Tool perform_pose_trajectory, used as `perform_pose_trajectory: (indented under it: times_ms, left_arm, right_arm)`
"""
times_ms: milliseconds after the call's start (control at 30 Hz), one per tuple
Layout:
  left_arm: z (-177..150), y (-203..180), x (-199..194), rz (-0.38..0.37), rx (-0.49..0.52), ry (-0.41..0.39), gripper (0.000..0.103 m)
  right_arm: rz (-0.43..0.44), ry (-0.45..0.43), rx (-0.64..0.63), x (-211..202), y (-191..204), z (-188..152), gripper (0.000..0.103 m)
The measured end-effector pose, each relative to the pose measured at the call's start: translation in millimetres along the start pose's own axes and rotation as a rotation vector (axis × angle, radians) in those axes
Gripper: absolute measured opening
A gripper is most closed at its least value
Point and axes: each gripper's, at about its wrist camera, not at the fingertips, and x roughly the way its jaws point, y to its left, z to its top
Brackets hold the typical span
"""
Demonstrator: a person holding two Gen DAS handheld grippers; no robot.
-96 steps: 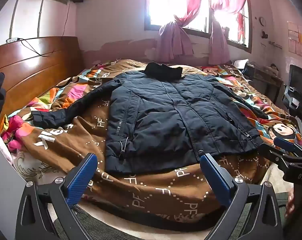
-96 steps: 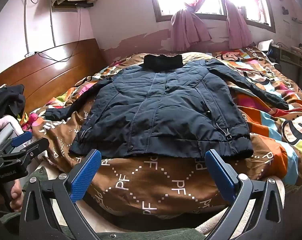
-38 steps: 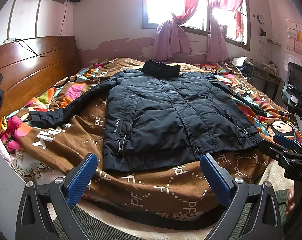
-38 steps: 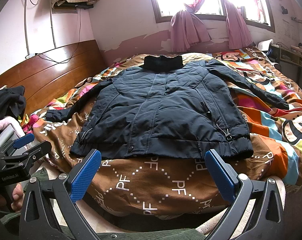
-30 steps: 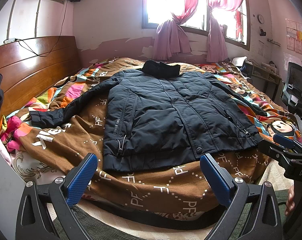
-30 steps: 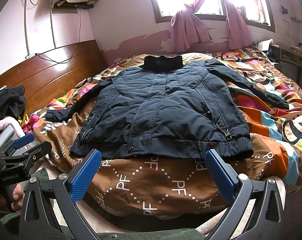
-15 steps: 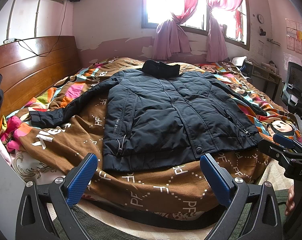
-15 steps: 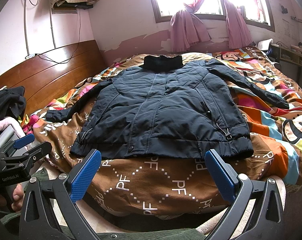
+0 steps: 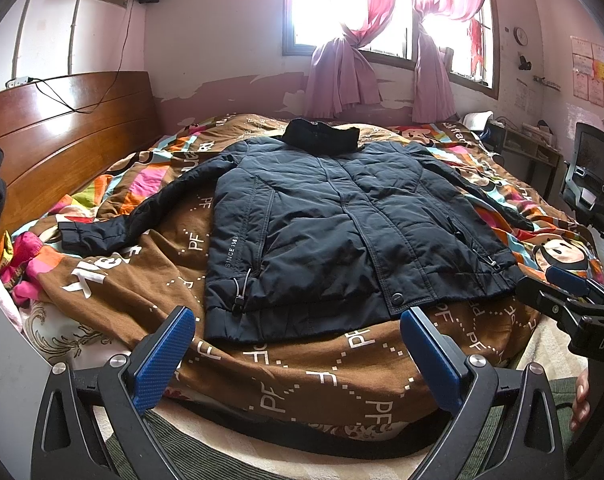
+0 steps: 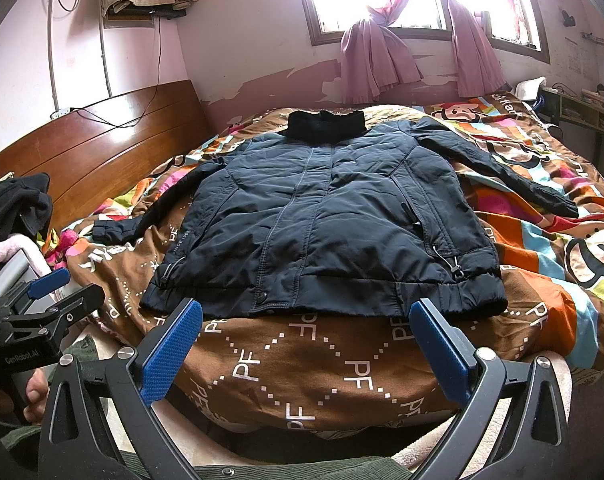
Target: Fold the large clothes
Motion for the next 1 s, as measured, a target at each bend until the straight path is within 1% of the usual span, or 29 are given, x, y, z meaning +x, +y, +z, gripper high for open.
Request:
perform_pose_trajectory:
  times_ms: [167,300,433,500,633,733,800,900,1000]
  left_arm:
    - [-3,-2,1,0.008,-0.001,0.018,0.103]
    - [-4,-3,17,0.034,0.007,0.070,0.103]
    - [5,-5,35,0.070,0.037,0.128,0.103]
    - [11,-6,43,0.081,0.046,0.146,0.103]
    - [31,-13,68,0.097,0.057,0.176,0.103]
    - [47,-20,88,0.089,0.054,0.190,0.103]
    - [58,-26,101,0.086,0.053,0.191,0.103]
    - [74,-33,117,0.109,0.046,0.180,0.103]
    - [92,-39,134,0.108,0.031,0.185,0.103]
  right_arm:
    - [-0.009,0.009,0.005,2,0,0,0.102]
    - [-0.028,0.037,0.021,7,2,5,0.102]
    - [-0.042,0.058,0.057,20,-12,6,0.102]
    - [-0.064,0.057,0.080,28,-23,14,0.102]
    - [-0.155,0.061,0.114,44,-45,27,0.102]
    - [-0.222,0.065,0.141,58,-62,41,0.102]
    - [-0.300,0.066,0.159,71,-79,54,0.102]
    - [-0.402,0.054,0.184,84,-101,71,0.102]
    - [-0.450,0.048,0.233,100,-125,87,0.102]
